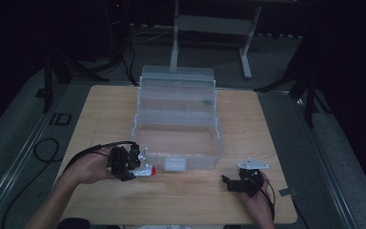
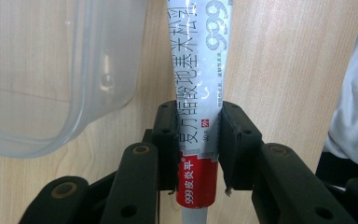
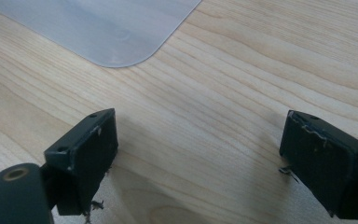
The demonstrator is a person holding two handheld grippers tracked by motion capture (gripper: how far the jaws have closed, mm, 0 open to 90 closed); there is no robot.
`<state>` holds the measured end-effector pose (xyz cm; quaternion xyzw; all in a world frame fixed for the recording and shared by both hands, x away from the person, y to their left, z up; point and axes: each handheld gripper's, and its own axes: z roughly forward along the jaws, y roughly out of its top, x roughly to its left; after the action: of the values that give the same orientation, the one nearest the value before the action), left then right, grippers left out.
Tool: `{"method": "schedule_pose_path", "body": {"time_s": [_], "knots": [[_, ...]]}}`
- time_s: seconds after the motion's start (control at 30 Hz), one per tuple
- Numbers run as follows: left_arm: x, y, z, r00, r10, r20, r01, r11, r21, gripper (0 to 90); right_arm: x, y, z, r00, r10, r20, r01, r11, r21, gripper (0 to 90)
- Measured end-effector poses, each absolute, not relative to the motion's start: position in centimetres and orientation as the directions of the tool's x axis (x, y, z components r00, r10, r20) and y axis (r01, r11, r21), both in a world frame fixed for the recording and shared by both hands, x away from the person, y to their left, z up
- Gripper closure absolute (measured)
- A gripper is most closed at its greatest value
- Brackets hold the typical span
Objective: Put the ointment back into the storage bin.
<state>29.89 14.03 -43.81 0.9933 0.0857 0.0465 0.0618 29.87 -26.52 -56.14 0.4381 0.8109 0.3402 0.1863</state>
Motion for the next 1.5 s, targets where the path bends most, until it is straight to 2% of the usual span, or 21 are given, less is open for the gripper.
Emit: {"method": "schedule_pose_path", "body": {"time_s": [1.03, 1.5], "knots": [[31.0, 14.5, -40.3, 0.976, 0.18, 0.126, 0.156, -0.971, 0.181, 70.5, 29.9, -26.5, -56.1, -0.547, 0.837, -0.005, 0.582, 0.385, 0.716, 11.1], [31.8, 14.0, -39.2, 0.974, 0.169, 0.148, 0.144, -0.975, 0.167, 70.5, 29.9, -26.5, -56.1, -0.548, 0.837, -0.004, 0.584, 0.386, 0.714, 11.1]]}}
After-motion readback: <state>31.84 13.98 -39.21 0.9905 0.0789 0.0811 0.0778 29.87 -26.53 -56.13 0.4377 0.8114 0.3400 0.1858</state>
